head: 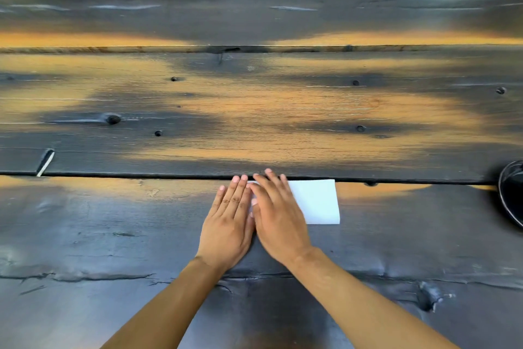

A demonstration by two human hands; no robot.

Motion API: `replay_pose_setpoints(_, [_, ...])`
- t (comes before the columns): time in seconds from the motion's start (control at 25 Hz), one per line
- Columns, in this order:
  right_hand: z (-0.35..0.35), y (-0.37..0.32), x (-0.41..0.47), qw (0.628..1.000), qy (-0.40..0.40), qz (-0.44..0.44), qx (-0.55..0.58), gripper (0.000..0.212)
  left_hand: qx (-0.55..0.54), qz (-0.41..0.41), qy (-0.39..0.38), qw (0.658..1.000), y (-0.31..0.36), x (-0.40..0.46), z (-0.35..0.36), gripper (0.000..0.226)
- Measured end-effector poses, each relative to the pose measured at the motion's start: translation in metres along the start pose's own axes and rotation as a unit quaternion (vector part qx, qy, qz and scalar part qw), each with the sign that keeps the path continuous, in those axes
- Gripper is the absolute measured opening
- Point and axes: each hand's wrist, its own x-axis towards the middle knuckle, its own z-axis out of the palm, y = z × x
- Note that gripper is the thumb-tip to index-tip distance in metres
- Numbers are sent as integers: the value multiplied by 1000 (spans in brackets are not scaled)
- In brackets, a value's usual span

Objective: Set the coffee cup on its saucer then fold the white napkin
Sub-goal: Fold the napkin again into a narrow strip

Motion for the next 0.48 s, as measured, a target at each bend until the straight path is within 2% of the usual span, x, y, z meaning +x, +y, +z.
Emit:
replay_pose_setpoints(0.08, [16, -7, 6, 999, -46, -3, -22, 49, 10, -2, -45, 999, -5, 2, 2, 61])
replay_pose_setpoints(0.24, [31, 1, 7, 994, -99, 7, -47, 60, 63, -15, -86, 994, -7, -1, 11, 62])
replay_pose_setpoints(0.36, [31, 8, 2, 989, -114, -8, -96, 73, 77, -25, -112, 990, -6, -1, 14, 70])
replay_pose_setpoints(0.48, [24, 26, -4, 986, -109, 8, -125, 75, 75, -38, -114, 990, -6, 0, 14, 65])
